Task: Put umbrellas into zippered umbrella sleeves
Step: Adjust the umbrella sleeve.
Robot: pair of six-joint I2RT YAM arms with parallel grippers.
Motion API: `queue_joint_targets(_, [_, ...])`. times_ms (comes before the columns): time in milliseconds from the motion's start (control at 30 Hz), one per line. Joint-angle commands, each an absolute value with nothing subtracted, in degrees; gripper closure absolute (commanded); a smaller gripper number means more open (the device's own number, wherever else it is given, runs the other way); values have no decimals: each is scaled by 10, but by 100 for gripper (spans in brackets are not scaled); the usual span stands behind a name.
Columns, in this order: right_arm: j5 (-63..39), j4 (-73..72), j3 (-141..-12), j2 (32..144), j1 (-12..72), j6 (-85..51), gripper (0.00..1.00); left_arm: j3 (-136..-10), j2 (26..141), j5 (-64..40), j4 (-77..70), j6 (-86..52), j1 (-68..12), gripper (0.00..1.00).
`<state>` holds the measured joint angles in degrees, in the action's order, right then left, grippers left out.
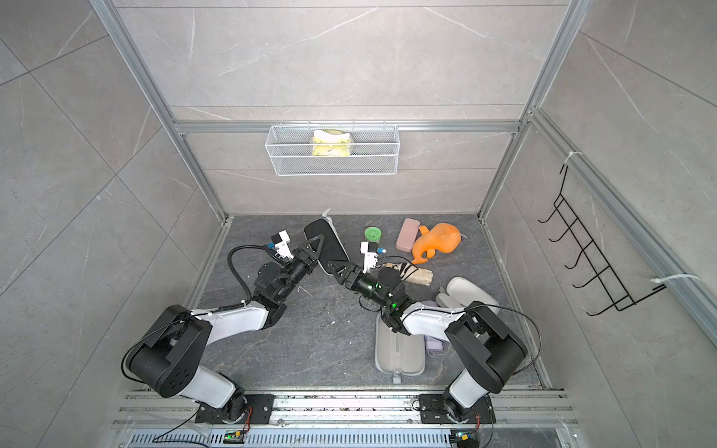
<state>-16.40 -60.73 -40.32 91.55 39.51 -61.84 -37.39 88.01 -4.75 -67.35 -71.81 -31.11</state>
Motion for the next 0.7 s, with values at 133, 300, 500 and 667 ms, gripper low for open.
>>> queue_joint_targets(133, [-220, -661, -393, 909, 366, -626, 66, -384, 808, -185, -590, -696, -244, 11])
queue_joint_targets(300, [-344, -627, -405, 904, 332, -625, 69, -434, 800, -352, -450, -668, -157, 13])
queue_joint_targets(500, [-477, -561, -450, 916, 314, -619, 69, -499, 839, -522, -348, -641, -136, 19])
queue_joint_targets(667, [-504, -555, -468, 923, 309, -615, 71, -547, 823, -535, -116, -498, -128, 18])
